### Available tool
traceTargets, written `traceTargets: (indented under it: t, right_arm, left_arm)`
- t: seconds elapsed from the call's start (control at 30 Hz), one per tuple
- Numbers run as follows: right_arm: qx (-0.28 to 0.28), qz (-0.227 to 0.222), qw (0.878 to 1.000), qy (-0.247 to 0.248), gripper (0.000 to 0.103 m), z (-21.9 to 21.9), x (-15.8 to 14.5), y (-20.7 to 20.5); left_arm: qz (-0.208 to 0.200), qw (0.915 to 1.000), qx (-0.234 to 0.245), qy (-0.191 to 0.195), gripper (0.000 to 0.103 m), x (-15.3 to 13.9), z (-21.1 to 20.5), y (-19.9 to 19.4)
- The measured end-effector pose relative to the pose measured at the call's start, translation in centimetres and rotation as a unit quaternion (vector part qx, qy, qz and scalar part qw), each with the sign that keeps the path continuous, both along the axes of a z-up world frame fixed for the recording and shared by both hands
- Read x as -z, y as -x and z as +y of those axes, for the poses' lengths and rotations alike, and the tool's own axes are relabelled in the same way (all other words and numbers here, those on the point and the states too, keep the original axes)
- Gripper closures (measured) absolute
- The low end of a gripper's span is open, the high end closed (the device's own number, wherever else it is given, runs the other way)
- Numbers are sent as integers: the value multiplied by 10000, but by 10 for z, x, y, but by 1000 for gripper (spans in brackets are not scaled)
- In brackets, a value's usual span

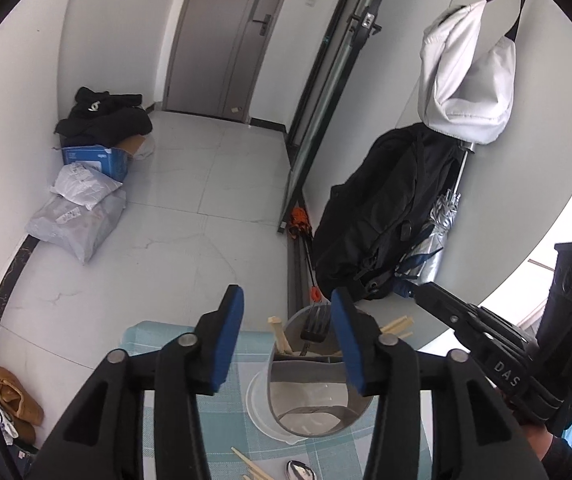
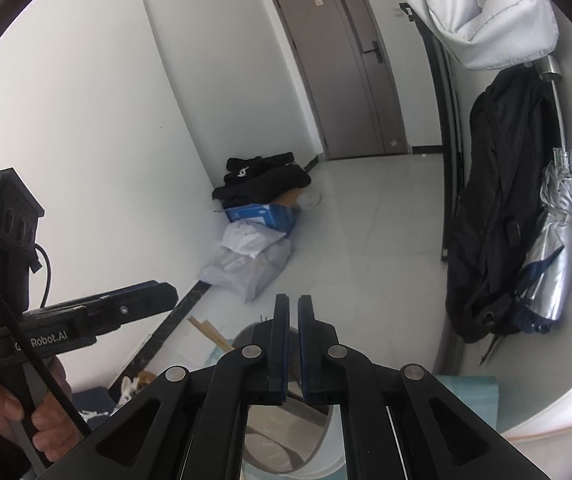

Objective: Organize utensils
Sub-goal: 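Pull both open grippers back from the caddy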

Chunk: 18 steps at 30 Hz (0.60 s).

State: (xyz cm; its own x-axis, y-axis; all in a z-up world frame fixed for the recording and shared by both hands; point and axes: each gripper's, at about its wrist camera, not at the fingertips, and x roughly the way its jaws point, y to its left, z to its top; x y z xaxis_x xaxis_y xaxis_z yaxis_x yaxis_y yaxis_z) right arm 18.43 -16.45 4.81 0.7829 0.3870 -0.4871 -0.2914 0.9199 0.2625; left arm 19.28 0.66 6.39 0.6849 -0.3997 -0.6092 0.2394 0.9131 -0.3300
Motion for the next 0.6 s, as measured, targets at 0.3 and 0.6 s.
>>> traceTargets:
  t: [0.3, 0.6]
  right_arm:
    - [189, -132, 9997, -48, 85, -10, -17, 36]
    - [249, -223, 9994, -37, 58, -7, -29, 77]
  left_arm:
    - [-178, 9987, -478, -19, 39, -15, 8, 27]
    - [-513, 9955, -800, -19, 18, -31, 15, 69]
